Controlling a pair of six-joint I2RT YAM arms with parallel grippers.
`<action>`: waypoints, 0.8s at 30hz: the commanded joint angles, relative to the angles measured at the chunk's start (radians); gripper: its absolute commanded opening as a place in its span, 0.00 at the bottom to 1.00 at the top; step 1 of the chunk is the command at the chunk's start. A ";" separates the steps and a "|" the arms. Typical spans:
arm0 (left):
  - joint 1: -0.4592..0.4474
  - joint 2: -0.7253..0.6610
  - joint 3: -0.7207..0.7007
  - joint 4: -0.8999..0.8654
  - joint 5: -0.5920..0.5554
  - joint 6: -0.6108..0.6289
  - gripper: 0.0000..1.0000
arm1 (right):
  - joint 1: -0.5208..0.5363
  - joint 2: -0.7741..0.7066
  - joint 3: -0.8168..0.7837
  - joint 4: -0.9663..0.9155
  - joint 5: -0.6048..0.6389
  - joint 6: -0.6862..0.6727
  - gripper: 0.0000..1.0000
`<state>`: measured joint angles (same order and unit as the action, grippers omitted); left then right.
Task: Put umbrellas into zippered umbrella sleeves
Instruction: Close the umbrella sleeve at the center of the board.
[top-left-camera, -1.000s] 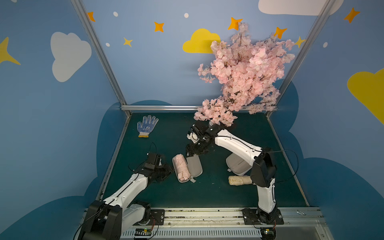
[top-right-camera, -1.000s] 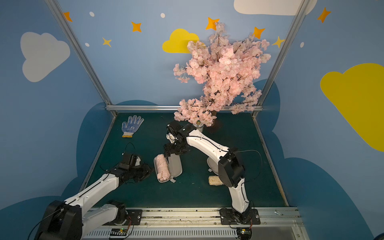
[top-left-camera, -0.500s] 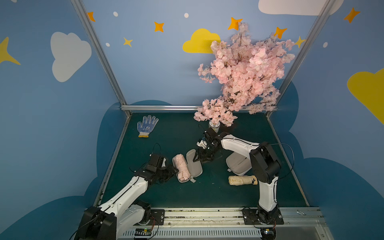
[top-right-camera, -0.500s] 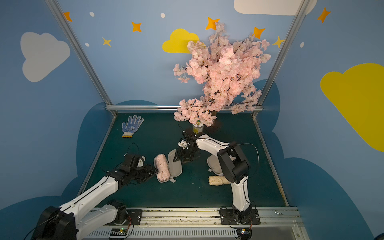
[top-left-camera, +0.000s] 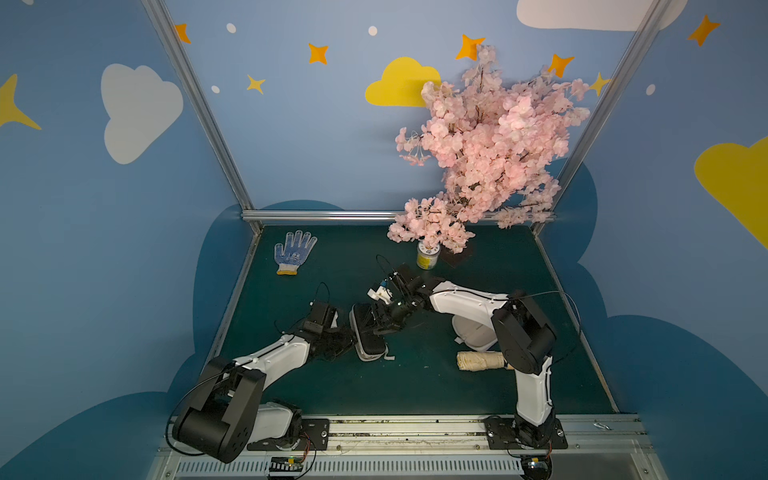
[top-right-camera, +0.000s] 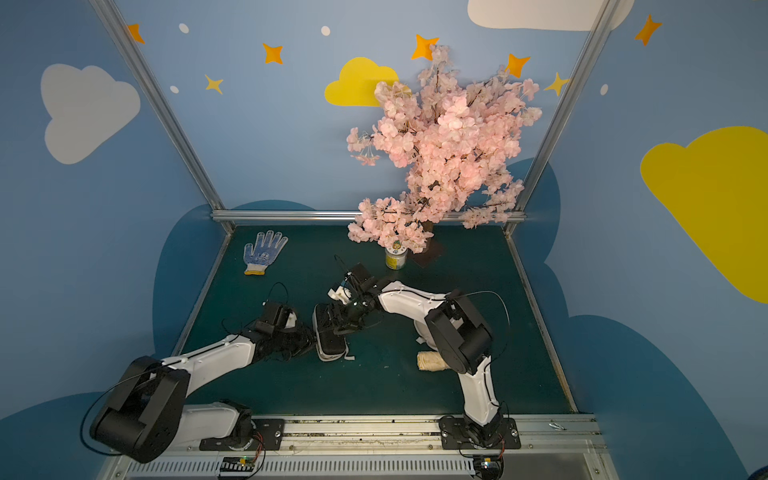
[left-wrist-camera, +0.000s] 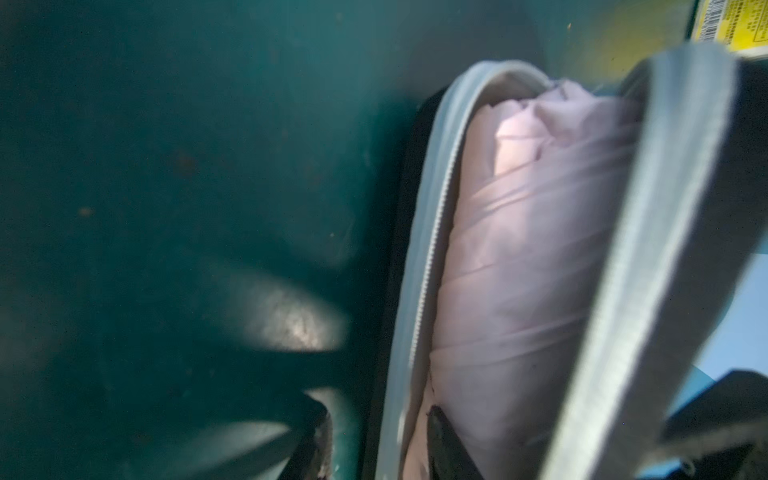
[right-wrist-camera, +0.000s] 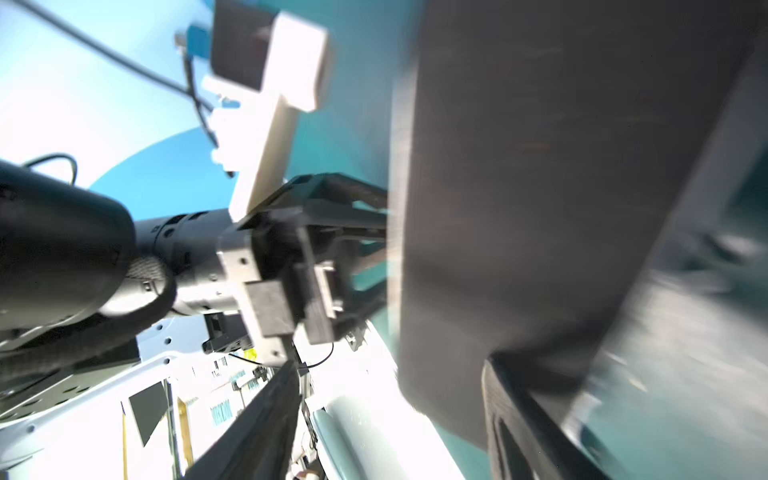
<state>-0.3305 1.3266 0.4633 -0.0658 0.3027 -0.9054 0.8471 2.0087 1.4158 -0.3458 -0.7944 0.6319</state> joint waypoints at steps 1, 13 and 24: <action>0.006 0.028 -0.006 0.018 -0.005 0.007 0.38 | 0.004 0.065 0.002 -0.004 0.032 -0.006 0.66; 0.152 -0.247 -0.098 0.037 0.072 -0.105 0.54 | 0.021 0.117 0.052 -0.168 0.124 -0.108 0.30; 0.071 0.068 0.019 0.143 0.121 -0.021 0.64 | 0.021 0.052 0.008 -0.219 0.119 -0.210 0.17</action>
<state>-0.2371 1.3571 0.4667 0.0433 0.4053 -0.9596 0.8616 2.0712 1.4609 -0.4683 -0.7235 0.4728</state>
